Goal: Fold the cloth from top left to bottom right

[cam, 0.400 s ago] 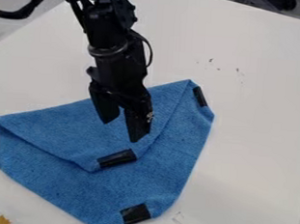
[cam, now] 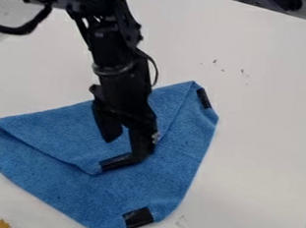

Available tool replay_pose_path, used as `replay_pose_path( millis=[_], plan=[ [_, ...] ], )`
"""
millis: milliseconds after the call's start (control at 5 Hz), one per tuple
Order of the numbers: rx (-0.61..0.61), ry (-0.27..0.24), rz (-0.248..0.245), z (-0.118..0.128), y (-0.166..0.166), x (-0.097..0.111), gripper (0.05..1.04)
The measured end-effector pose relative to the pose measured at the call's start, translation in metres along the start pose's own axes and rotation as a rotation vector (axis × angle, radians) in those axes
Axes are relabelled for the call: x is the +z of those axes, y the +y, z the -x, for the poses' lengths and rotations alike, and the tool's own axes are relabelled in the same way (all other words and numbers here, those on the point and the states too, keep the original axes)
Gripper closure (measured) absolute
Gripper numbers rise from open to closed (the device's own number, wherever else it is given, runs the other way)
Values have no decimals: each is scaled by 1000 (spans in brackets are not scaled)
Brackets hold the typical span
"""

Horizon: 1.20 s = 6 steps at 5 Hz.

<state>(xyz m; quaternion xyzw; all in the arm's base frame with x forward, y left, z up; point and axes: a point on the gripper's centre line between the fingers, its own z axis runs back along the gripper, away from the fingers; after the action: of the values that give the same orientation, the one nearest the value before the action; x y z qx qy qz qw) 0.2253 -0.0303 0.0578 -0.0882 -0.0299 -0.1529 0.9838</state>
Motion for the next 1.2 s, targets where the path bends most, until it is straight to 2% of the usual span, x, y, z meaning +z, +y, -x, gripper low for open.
replay_pose_path(
  millis=[400, 800, 1000, 1200],
  plan=[
    [-3, -30, -19, 18, -30, -15, 83],
    [47, -75, 34, 37, -52, -52, 83],
    [49, -97, 45, 33, -61, -58, 82],
    [57, -97, 48, 33, -61, -59, 130]
  ],
)
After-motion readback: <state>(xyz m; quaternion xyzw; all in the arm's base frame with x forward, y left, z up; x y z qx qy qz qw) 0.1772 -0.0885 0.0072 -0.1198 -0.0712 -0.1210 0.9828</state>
